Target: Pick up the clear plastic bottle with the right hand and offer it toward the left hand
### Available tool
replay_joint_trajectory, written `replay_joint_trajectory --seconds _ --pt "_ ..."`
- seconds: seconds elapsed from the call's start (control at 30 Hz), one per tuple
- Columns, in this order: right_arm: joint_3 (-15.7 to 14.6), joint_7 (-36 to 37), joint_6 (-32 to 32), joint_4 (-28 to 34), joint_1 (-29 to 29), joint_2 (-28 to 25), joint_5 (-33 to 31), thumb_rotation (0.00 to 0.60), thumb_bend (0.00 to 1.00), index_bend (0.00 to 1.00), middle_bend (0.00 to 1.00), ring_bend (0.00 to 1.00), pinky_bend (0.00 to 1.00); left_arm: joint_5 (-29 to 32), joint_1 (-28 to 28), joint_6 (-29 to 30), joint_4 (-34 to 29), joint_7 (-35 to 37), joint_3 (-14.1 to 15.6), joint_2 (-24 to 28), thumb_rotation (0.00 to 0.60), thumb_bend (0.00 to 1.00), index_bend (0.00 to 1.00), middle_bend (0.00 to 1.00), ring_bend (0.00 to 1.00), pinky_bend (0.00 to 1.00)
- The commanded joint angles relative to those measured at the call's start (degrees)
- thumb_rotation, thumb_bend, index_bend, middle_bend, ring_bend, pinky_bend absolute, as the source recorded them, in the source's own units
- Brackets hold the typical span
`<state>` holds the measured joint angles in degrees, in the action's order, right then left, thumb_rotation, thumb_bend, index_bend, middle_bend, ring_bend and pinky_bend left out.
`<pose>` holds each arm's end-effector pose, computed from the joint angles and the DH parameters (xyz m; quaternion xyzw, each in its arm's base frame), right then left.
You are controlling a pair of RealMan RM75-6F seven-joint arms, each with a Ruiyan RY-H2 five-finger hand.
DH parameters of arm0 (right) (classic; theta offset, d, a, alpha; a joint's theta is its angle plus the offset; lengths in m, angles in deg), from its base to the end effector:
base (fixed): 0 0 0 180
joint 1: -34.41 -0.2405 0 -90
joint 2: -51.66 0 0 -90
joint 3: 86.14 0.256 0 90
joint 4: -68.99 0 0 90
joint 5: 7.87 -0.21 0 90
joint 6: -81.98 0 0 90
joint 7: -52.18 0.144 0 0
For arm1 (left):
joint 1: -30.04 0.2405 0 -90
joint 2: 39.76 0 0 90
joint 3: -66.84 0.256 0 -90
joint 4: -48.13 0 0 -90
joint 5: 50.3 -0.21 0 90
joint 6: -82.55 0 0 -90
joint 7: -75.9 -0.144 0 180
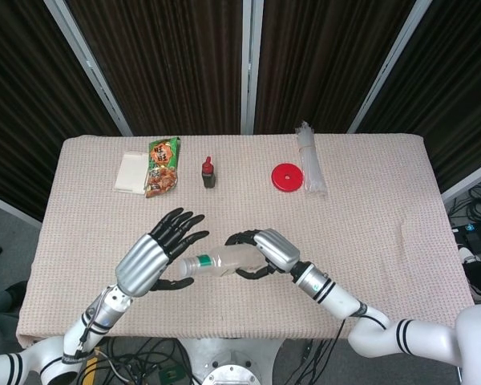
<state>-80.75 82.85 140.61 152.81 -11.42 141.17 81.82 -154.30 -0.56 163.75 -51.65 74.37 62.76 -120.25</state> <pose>-0.0949 -0.3116 -0.0275 0.6868 -0.4953 0.5194 0.1149 -0.1071 0.2418 0.0612 -0.6862 -0.2671 -0.6204 0.2702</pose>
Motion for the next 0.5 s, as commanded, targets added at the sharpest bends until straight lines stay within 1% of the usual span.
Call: replay_joint_trajectory --seconds 0.03,0.13,0.3,0.5 --pt "0.07 0.2 0.15 -0.09 0.11 -0.14 -0.08 0.6 0.46 0.57 0.51 0.36 0.49 -0.38 0.28 0.33 -0.37 0.48 0.47 0.47 0.6 0.08 0.14 0.01 0.0 0.0" --pt "0.04 0.54 0.44 -0.11 0.28 -0.36 0.01 0.6 0.46 0.57 0.51 0.36 0.49 -0.41 0.78 0.71 -0.42 0.88 0.96 1.21 0.6 0.08 0.14 0.01 0.0 0.0" --pt "-0.25 1.11 0.85 0.27 0.34 -0.55 0.74 0.6 0.46 0.57 0.51 0.36 0.49 0.81 0.79 0.31 0.29 0.77 0.43 0.91 0.6 0.08 0.14 0.01 0.0 0.0" --pt "-0.72 0.35 0.63 0.66 0.35 -0.56 1.04 0.6 0.46 0.57 0.51 0.36 0.49 0.65 0.61 0.44 0.89 -0.21 -0.05 0.17 0.6 0.08 0.14 0.01 0.0 0.0"
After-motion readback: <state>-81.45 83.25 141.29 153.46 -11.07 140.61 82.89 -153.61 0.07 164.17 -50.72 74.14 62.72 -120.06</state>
